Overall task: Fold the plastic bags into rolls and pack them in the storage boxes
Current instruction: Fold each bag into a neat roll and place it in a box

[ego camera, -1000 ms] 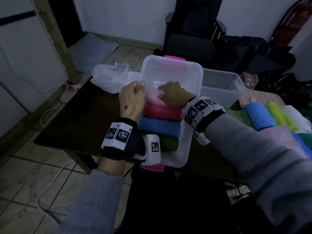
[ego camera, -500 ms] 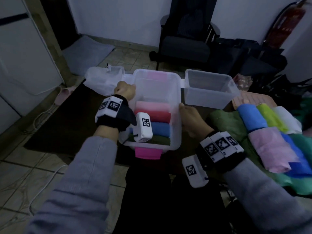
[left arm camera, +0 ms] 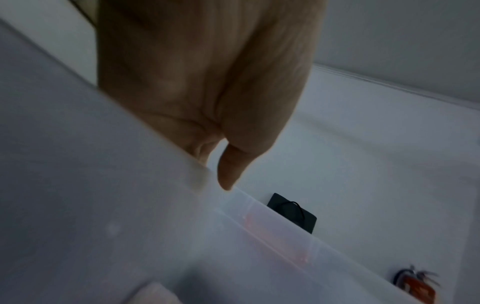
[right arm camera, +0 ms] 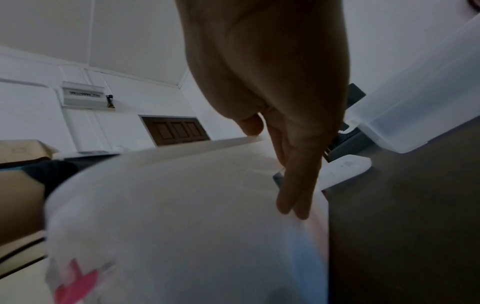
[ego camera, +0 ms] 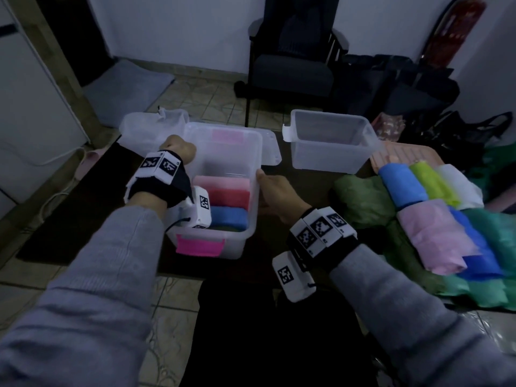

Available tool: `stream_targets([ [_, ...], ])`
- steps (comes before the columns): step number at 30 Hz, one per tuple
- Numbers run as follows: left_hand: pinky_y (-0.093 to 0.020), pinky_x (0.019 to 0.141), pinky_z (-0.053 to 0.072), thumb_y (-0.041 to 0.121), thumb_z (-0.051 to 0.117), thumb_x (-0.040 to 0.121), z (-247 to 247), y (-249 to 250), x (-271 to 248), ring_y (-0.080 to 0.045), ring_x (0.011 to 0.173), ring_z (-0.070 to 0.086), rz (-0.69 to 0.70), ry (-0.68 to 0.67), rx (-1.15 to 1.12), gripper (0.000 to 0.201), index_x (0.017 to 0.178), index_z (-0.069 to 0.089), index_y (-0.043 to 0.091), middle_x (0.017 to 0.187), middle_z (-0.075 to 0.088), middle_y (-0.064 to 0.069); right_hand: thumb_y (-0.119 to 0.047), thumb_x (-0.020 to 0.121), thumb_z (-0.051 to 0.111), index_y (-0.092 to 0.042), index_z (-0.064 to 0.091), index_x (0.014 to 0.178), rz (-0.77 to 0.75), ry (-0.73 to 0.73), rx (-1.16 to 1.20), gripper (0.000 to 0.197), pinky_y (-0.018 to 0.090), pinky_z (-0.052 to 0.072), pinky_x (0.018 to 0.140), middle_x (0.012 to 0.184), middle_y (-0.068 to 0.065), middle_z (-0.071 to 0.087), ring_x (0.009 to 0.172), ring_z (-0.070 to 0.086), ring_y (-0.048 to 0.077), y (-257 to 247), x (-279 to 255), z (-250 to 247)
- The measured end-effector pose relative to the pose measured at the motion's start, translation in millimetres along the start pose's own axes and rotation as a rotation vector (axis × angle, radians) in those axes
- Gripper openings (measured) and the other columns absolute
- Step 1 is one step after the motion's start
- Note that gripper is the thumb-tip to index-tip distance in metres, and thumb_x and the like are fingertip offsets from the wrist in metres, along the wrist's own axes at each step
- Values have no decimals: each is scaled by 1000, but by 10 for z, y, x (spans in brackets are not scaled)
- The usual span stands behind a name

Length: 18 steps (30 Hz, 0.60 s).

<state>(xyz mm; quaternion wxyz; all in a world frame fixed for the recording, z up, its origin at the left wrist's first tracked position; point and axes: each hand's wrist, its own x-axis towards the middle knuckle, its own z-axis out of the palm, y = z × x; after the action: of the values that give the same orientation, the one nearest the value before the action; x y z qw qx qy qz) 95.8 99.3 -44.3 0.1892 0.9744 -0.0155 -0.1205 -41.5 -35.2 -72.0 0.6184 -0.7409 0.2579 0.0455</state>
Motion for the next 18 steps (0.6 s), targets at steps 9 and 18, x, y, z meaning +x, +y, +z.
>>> stream_targets([
  [9,-36,100,36,27,47,96,-320,623,-659,-31,124,46,348,51,-150,40,129,52,6,135,50,-16,-30,92,52,-8,37,137,82,434,-756,52,43,31,106,141,18,35,132,31,34,438,198,-944],
  [18,-32,104,32,32,47,97,974,1140,-1575,-25,134,36,601,-337,-229,58,146,22,14,148,34,-9,-54,82,60,-5,31,138,294,563,-908,80,40,33,103,141,19,36,130,34,34,770,266,-1446],
])
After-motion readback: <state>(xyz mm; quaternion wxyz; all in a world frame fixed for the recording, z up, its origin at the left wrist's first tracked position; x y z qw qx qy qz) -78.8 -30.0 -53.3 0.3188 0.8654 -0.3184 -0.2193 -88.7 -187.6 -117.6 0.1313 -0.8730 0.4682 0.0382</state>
